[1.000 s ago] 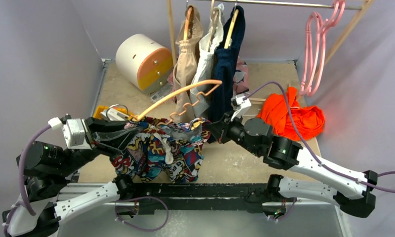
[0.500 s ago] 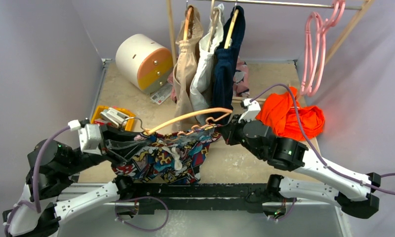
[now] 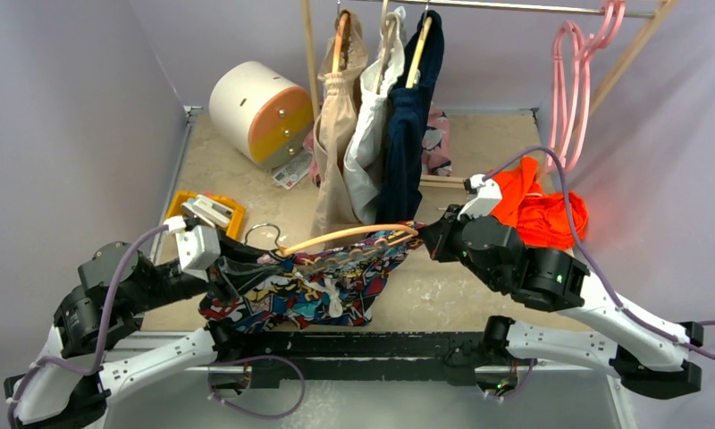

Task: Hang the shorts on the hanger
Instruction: Hang the shorts on the hanger.

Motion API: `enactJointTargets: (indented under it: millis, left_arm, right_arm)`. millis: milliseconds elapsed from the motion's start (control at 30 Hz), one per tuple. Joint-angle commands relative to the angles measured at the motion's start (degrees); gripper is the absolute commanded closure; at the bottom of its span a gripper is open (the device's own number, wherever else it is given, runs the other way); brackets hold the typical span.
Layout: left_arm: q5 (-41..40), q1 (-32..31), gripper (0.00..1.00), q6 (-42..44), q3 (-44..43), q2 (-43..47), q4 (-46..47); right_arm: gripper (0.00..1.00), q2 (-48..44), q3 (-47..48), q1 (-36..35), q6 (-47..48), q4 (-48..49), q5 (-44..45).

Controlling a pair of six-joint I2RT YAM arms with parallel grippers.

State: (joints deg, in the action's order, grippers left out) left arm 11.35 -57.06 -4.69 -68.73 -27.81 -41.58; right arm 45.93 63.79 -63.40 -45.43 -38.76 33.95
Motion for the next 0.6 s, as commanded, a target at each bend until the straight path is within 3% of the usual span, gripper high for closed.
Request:
enactJointTargets:
  millis: [0, 233, 567]
  left_arm:
    - [2.13, 0.13, 1.0, 1.4, -1.34, -1.2, 3.71]
    - [0.31, 0.12, 1.0, 2.93, -2.11, -3.27, -0.43]
    - [-8.93, 0.1, 1.0, 7.43, -1.36, -5.02, -6.01]
  right_arm:
    - [1.0, -0.13, 2.3, -0.07, -0.81, -2.54, 3.43]
    - [1.0, -0.22, 3.02, -0.11, -0.04, -2.52, 3.86]
    - [1.0, -0.27, 4.7, -0.1, 1.28, -4.82, 4.28]
